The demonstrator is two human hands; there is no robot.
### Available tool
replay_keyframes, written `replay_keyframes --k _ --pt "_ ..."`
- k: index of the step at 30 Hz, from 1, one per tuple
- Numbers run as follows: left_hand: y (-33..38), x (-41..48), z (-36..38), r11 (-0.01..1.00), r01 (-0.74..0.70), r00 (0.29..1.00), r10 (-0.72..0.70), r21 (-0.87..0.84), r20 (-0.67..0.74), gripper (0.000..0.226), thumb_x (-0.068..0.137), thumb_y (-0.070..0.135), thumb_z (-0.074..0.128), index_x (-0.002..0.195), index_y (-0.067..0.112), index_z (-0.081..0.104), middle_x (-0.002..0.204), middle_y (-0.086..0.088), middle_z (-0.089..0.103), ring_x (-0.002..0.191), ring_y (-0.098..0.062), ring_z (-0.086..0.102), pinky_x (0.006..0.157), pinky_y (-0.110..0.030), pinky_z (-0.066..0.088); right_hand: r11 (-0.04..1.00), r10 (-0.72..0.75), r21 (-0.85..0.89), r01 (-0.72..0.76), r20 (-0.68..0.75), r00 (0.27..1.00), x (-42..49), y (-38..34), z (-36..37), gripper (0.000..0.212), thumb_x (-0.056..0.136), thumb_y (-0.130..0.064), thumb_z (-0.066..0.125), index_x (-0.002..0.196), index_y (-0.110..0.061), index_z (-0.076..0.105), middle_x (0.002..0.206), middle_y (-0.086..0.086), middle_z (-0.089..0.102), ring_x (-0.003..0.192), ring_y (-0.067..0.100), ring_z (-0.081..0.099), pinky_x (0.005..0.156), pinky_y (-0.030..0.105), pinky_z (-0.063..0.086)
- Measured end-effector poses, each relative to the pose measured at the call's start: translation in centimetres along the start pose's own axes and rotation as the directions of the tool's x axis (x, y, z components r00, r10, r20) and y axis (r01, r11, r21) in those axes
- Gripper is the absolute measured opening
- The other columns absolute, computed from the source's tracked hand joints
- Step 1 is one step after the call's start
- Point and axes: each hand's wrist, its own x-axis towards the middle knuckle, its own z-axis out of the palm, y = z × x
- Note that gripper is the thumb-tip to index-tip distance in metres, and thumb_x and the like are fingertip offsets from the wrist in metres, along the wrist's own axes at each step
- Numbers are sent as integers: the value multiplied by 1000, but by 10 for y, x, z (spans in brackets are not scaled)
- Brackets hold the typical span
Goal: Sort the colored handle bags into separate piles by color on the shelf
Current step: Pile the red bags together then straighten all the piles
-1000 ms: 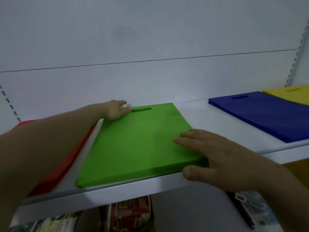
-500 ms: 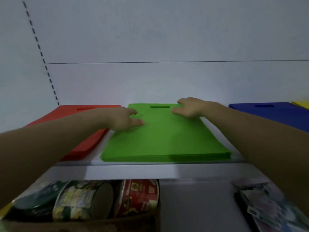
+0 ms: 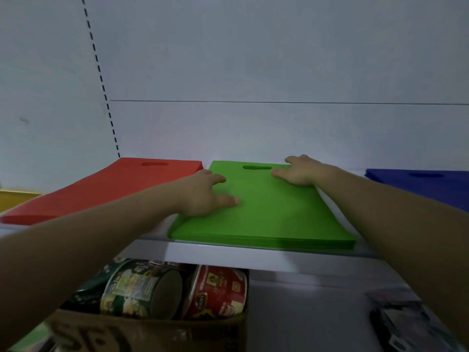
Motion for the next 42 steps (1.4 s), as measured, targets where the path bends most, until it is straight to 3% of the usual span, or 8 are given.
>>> replay_keyframes --k 3,6,8,15,24,30,37,42 --pt "3 -26 -1 996 -83 993 81 13 84 100 61 82 38 148 36 20 159 6 1 145 -17 9 118 -39 12 999 6 36 -5 -16 1000 3 1 -2 89 82 -77 37 152 -25 17 158 9 11 143 33 20 115 45 23" --pt "0 -43 1 987 -161 970 157 6 183 98 63 85 46 146 45 14 157 17 -6 145 -10 -2 117 -40 7 999 -17 48 16 10 1000 6 1 0 91 79 -81 35 151 -29 16 158 7 9 144 33 19 115 48 21" --pt "-1 -44 5 982 -186 963 175 38 205 98 63 82 48 147 43 14 157 15 -3 145 -10 -3 116 -39 6 999 -35 17 34 44 998 8 0 4 90 80 -81 33 151 -29 18 158 8 13 143 32 20 115 48 21" --pt "-1 -46 10 963 -247 964 233 105 131 96 64 74 46 148 36 21 156 9 14 142 -9 11 113 -28 9 998 -28 -64 29 19 999 10 2 8 90 82 -78 34 148 -18 29 153 11 28 137 31 33 111 41 31" --pt "-7 -51 14 962 -227 970 210 154 118 89 67 78 36 146 43 16 157 13 11 143 -9 11 117 -38 13 998 -46 -52 47 27 999 14 -1 11 91 82 -79 33 149 -18 28 153 12 28 137 32 33 110 41 32" --pt "-8 -54 15 979 -195 978 189 58 93 113 48 98 24 146 45 14 157 13 9 143 -9 11 114 -33 12 999 -44 -9 44 -22 999 6 2 -1 94 79 -82 32 151 -22 22 156 11 20 141 34 25 114 43 25" --pt "15 -49 4 979 -203 979 203 -2 12 86 74 69 46 148 36 18 158 7 12 143 -12 15 113 -28 11 1000 -3 -22 0 -95 995 -35 28 -29 88 86 -74 34 151 -16 21 158 8 19 144 28 19 114 41 20" --pt "33 -37 -5 965 -262 965 262 -28 -23 88 71 71 47 148 35 21 158 7 15 143 -14 17 115 -32 13 993 104 -41 -109 -119 987 -74 59 -45 86 87 -72 37 151 -17 22 158 5 19 144 26 19 115 40 20"
